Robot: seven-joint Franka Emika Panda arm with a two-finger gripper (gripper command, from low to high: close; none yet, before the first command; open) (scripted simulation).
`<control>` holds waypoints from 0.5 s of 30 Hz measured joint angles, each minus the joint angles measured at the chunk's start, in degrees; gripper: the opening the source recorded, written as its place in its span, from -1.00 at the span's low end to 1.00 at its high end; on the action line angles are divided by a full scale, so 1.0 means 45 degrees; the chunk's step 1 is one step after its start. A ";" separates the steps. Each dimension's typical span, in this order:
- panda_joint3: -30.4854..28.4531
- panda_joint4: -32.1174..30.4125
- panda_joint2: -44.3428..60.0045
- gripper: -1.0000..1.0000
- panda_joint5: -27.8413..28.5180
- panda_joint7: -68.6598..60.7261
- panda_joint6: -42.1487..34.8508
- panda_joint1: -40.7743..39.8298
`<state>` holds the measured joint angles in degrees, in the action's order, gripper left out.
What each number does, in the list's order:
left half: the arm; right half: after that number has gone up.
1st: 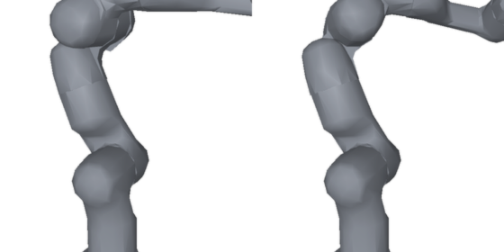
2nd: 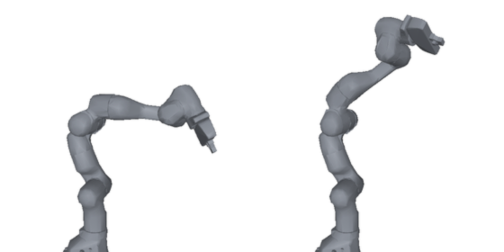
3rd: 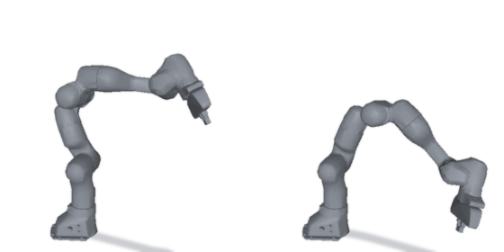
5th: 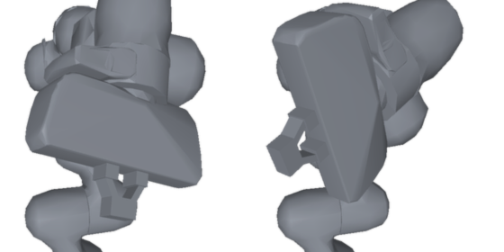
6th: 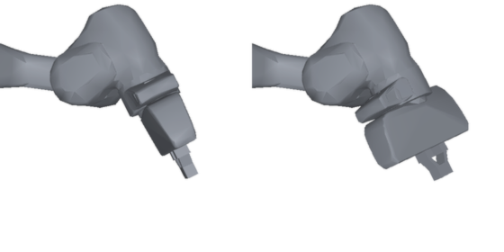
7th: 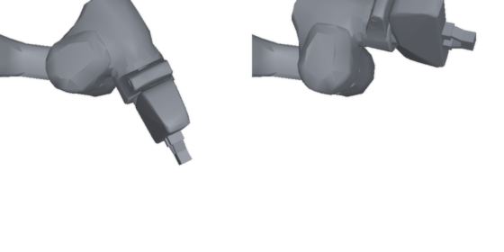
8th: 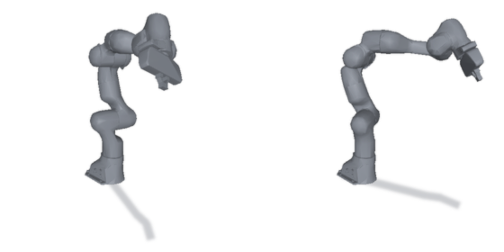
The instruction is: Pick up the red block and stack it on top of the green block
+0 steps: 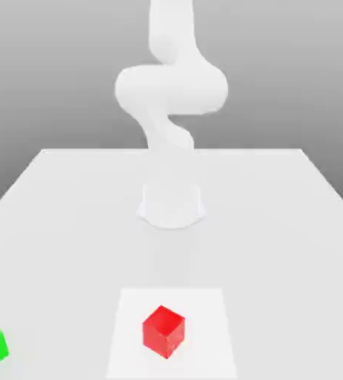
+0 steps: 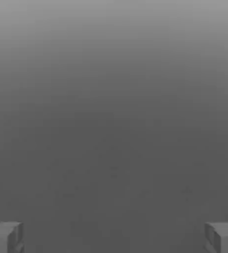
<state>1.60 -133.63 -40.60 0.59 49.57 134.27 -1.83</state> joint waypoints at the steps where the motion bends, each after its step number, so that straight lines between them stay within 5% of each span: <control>1: 0.0152 -0.0176 0.0502 0.00 0.0057 0.0353 0.0235 -0.0175; 15: 0.1261 -0.2472 0.7028 0.00 0.0923 0.5088 0.3317 -0.1622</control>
<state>7.27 -144.75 -8.97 4.74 72.47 149.20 -9.13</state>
